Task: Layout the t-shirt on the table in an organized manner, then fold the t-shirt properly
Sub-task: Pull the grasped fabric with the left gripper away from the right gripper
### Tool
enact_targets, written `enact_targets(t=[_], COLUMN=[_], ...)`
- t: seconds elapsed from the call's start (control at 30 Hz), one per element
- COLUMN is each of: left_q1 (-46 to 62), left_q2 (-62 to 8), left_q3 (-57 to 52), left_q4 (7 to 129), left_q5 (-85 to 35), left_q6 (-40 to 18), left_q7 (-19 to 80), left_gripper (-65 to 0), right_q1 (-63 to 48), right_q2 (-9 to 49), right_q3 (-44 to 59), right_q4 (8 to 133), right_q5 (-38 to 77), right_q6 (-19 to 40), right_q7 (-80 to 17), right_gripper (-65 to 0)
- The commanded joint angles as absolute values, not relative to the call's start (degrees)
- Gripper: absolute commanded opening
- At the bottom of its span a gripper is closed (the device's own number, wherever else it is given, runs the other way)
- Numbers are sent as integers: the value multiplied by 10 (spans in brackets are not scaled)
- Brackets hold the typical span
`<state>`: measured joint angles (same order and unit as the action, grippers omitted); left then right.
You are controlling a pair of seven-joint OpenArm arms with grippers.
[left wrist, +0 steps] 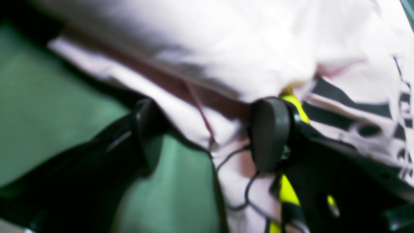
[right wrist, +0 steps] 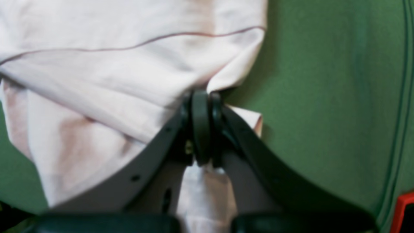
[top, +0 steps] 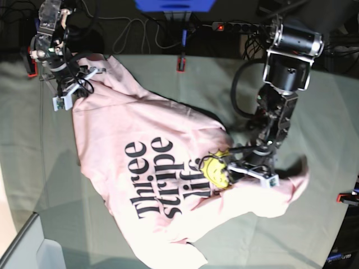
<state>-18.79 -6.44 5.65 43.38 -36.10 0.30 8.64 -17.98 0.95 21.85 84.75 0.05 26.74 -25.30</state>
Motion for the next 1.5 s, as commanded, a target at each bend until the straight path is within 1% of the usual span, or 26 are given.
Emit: enact_targets(t=[0.0, 0.13, 0.27, 0.47, 0.63, 0.77, 0.97, 1.0, 1.1, 1.37, 1.47], left_q1=[-200, -206, -173, -111, -114, -138, -174, -179, -182, -180, -171], left_q2=[-61, -61, -75, -88, -88, -84, -83, -82, -82, -82, -82], left_q3=[62, 60, 52, 6, -11, -11, -12, -12, -13, -14, -15], left_q4=[439, 444, 458, 510, 510, 506, 437, 427, 414, 418, 418], left_q5=[-364, -367, -370, -366, -364, -364, -364, -365, -368, -370, -371], left_q6=[-3, -3, -3, -3, -3, -3, -3, -3, -3, -1, -1], left_q7=[95, 95, 95, 94, 95, 95, 95, 95, 94, 95, 98], left_gripper=[-246, -246, -243, -243, -244, -246, -248, -257, -349, -650, -643], right_q1=[-180, -176, -175, -164, -163, -163, -163, -163, -163, -163, -163], right_q2=[13, 15, 16, 15, 14, 14, 17, 17, 23, 24, 24], right_q3=[220, 220, 220, 220, 218, 218, 219, 219, 220, 219, 218], right_q4=[853, 853, 853, 853, 853, 853, 853, 853, 853, 853, 853], right_q5=[1, 1, 1, 1, 1, 1, 1, 1, 1, 1, 1], right_q6=[268, 268, 268, 268, 268, 268, 268, 268, 268, 268, 268], right_q7=[-254, -254, -254, -254, -254, -253, -253, -252, -253, -254, -252], right_gripper=[-650, -650, -650, -650, -650, -650, -650, -650, -650, -650, -650])
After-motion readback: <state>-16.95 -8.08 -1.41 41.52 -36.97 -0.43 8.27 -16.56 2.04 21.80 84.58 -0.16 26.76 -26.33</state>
